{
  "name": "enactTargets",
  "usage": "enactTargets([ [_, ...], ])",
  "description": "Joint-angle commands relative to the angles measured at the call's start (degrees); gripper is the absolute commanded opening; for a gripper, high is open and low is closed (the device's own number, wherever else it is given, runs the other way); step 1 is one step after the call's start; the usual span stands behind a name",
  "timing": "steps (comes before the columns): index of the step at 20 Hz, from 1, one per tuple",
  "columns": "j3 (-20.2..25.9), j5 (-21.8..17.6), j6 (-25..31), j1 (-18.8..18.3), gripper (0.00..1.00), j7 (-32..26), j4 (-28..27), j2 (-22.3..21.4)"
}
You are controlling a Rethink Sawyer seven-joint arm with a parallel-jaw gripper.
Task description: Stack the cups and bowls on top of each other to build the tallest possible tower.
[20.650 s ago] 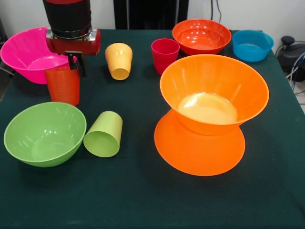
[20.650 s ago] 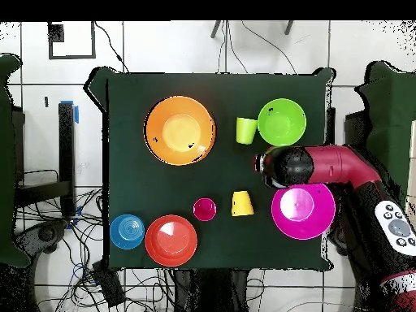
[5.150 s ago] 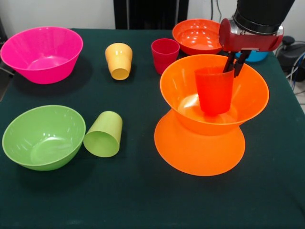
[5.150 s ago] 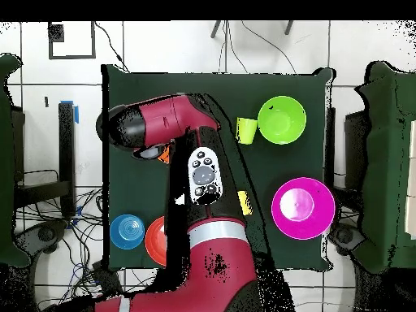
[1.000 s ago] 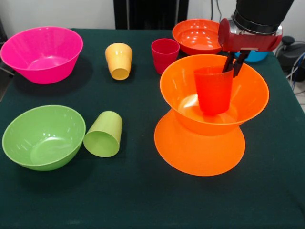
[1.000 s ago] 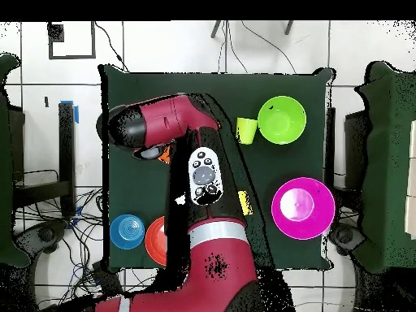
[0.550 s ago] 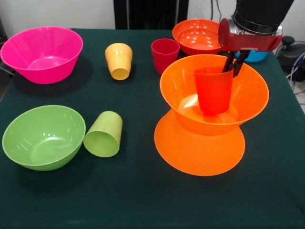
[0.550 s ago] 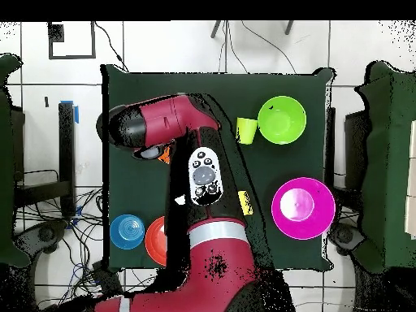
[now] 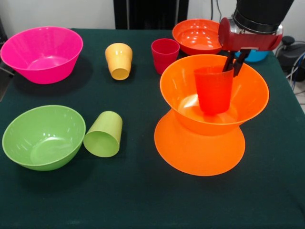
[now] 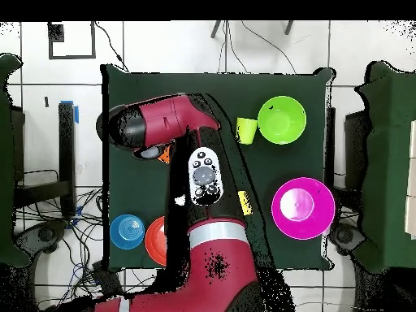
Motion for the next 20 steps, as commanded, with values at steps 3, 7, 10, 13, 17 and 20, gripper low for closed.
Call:
enactTargets([
  [3, 1.15, 0.52, 0.20, -0.51, 0.00, 2.09, 3.34, -0.57],
  [7, 1.62, 0.39, -2.65, -1.00, 1.00, 2.08, 4.06, -0.90],
  [10, 1.42, 0.28, -2.40, -0.75, 1.00, 2.40, 3.81, -0.82],
  [13, 1.34, 0.48, -0.88, -0.68, 1.00, 2.31, 3.43, -0.57],
  [17, 1.29, 0.41, -0.22, -0.61, 1.00, 1.98, 3.48, -0.79],
  [20, 1.43, 0.50, 0.09, -0.72, 1.00, 1.67, 3.45, -0.81],
])
